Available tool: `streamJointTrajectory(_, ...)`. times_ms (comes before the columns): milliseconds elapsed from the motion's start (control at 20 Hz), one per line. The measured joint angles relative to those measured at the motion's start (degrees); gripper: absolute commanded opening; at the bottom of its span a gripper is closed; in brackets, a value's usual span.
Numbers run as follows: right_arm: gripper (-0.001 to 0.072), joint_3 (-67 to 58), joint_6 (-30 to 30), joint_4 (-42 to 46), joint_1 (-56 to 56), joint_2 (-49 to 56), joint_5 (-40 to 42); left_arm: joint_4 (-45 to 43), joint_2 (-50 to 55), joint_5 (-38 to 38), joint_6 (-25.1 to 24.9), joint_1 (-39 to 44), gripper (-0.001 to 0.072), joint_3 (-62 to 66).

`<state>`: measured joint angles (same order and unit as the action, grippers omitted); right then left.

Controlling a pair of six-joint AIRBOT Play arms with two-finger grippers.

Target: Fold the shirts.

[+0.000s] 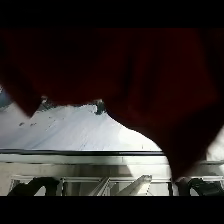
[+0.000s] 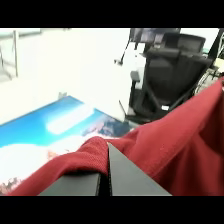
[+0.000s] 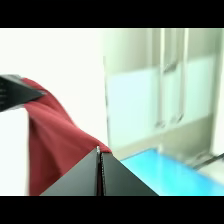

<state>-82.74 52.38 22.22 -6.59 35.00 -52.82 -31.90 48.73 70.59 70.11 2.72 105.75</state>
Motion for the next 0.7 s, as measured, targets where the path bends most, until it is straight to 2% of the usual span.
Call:
streamJointTrajectory(200,0.002,-2.67,1.01,2.93,0.09,5.92,-0.98,-0.04,3.48,5.18,2.64,-1.73,0.0022,2.71)
streamJointTrajectory(450,0.0021,-3.34,1.64,4.26,0.09,26.18,-4.68,-2.64,17.51,12.15,4.11,-2.27,0.0023,-1.92)
streamJointTrajectory(500,0.0029,-3.43,2.05,4.28,0.07,31.17,-5.33,-4.63,21.16,12.39,4.09,-2.32,0.0073,-4.26)
streamJointTrajectory(550,0.0057,-3.52,2.23,4.11,0.04,36.17,-5.73,-6.91,24.68,12.37,3.63,-2.4,0.033,-6.45)
streamJointTrajectory(600,0.0213,-3.52,2.69,4.13,0.07,41.83,-6.01,-9.53,28.61,12.17,2.95,-2.62,0.0398,-8.61)
streamJointTrajectory(650,0.0368,-3.52,3.37,3.98,0.26,46.77,-6.05,-11.54,32.24,11.93,2.36,-3.06,0.0539,-10.12)
streamJointTrajectory(700,0.0372,-3.52,3.63,2.56,0.68,51.6,-6.29,-13.57,36.09,11.87,1.84,-3.72,0.0713,-11.1)
